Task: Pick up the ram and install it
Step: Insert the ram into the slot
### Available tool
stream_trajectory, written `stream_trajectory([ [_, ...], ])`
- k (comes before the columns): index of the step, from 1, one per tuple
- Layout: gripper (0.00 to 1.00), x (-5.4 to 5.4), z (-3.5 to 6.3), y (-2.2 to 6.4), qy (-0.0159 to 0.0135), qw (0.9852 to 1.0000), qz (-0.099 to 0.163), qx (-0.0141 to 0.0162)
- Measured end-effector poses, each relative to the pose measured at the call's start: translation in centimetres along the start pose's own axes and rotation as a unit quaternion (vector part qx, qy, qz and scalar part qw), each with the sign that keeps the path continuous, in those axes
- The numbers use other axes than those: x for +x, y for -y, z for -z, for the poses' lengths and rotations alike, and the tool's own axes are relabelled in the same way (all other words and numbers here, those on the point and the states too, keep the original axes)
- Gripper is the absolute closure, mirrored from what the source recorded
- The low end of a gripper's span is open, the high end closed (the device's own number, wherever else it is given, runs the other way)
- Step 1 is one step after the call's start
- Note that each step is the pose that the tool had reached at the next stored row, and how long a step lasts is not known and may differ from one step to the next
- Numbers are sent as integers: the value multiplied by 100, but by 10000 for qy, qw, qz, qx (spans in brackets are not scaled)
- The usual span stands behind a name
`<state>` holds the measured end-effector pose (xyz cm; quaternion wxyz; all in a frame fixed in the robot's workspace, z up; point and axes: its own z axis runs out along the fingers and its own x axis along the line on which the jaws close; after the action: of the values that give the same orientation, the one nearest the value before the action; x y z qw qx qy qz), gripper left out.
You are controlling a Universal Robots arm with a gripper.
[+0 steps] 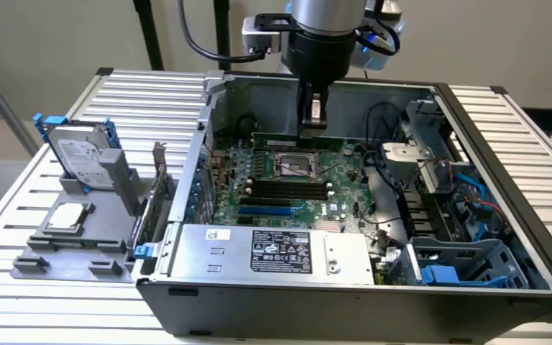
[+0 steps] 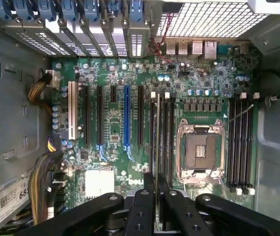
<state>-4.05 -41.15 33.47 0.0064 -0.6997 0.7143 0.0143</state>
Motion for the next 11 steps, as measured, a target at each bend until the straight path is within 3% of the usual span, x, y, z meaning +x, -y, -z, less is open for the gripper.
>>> stream_trajectory([
  [11, 86, 12, -200, 18, 0, 10000, 1, 0],
])
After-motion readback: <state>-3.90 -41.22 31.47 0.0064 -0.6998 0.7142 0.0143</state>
